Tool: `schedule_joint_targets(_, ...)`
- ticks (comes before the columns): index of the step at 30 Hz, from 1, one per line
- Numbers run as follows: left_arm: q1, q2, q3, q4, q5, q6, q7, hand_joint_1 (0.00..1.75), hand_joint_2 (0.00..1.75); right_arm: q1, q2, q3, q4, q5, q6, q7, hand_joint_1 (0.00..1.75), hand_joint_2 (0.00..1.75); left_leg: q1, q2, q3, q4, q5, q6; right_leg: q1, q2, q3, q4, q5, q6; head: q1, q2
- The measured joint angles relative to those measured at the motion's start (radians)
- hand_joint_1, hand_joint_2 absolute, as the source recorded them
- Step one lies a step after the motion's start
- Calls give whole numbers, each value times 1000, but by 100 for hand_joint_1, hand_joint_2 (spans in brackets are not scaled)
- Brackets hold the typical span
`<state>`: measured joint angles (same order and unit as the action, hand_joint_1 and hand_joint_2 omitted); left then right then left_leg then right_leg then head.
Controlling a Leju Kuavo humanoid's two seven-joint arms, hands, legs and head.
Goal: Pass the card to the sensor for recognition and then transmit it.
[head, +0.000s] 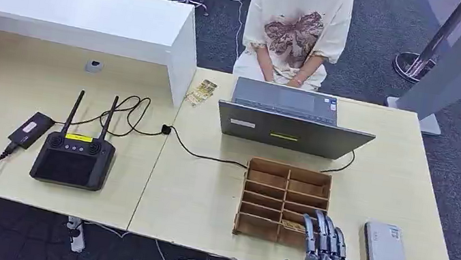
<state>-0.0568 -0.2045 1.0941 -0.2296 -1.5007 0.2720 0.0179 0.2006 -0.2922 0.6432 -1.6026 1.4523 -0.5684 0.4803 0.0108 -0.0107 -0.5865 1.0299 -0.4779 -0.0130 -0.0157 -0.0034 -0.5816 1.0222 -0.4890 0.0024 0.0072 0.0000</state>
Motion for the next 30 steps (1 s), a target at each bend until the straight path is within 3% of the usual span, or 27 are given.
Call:
schedule_joint_targets(5, 0, 0, 0, 0, 0, 0, 0, 0, 0, -11, 12, -14, 20, -6, 2, -16, 26, 175, 0, 0, 0, 0, 0, 0, 0, 0, 0, 0, 0, 0, 0, 0)
schedule_joint_targets(12, 0, 0, -2, 0, -9, 1, -10, 0, 0, -12, 24, -30, 37, -28, 10, -40, 65, 175, 0, 0, 0, 0, 0, 0, 0, 0, 0, 0, 0, 0, 0, 0)
schedule_joint_targets(15, -1, 0, -4, 0, -9, 2, -15, 0, 0, -11, 27, -45, 45, -32, 10, -42, 68, 175, 0, 0, 0, 0, 0, 0, 0, 0, 0, 0, 0, 0, 0, 0)
schedule_joint_targets(18, -1, 0, -5, 0, -9, 2, -18, 0, 0, -11, 29, -50, 51, -34, 10, -42, 112, 175, 0, 0, 0, 0, 0, 0, 0, 0, 0, 0, 0, 0, 0, 0)
schedule_joint_targets(20, -1, 0, -5, 0, -5, 2, -18, 0, 0, -11, 32, -51, 55, -34, 7, -45, 126, 175, 0, 0, 0, 0, 0, 0, 0, 0, 0, 0, 0, 0, 0, 0)
schedule_joint_targets(30, -3, -5, -5, 0, 27, 9, -38, 0, 0, -7, 47, -75, 77, -26, -5, -64, 126, 175, 0, 0, 0, 0, 0, 0, 0, 0, 0, 0, 0, 0, 0, 0)
